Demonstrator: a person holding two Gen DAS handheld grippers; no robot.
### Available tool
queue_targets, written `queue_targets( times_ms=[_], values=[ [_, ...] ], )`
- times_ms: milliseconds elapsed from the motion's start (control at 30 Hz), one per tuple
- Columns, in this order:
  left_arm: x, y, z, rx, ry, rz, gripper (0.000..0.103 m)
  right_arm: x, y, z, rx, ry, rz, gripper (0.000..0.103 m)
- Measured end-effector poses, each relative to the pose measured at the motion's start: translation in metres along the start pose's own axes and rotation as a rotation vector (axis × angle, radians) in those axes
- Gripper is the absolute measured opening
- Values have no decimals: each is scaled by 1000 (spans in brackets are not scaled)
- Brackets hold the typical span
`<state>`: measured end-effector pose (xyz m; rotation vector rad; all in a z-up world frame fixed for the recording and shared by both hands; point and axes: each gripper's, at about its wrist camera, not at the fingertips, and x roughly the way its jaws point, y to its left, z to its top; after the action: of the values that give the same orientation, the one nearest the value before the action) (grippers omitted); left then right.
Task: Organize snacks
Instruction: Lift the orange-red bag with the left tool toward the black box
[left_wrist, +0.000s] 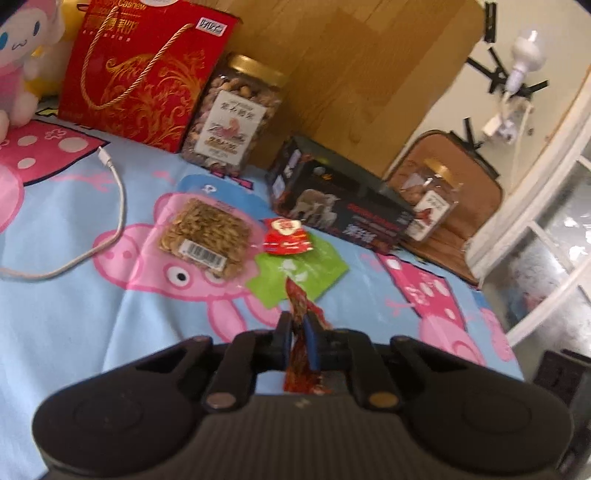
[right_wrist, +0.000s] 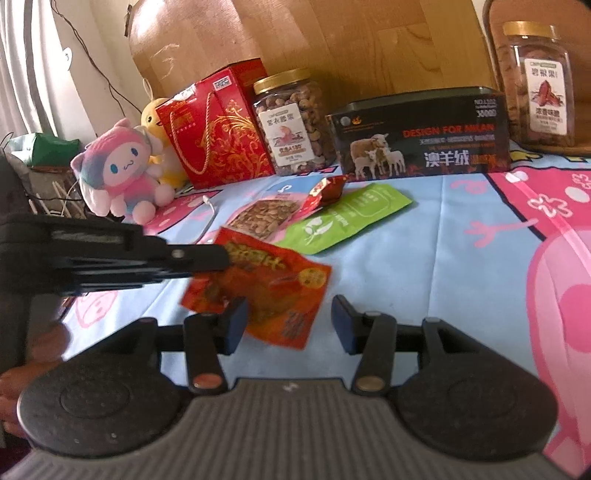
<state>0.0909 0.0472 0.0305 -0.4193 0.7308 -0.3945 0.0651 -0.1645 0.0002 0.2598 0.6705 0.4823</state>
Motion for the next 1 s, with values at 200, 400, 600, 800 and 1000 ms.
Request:
queue_targets(
  times_ms=[200, 400, 600, 800, 1000],
  values=[
    [-5, 9, 1, -11, 7, -10, 5, 1, -1, 0, 27, 5, 54, 66],
    [9, 17, -3, -8, 75, 41, 7, 5, 14, -4, -75, 4, 21, 71],
    [13, 14, -7, 6, 68, 59, 7, 10, 20, -5, -122, 3, 2, 77],
    [14, 6, -6, 25, 62, 93, 8, 11, 18, -5, -113, -3, 7, 77],
    [14, 2, -6, 54, 62, 121, 11, 8, 19, -7, -106, -8, 11, 77]
  ],
)
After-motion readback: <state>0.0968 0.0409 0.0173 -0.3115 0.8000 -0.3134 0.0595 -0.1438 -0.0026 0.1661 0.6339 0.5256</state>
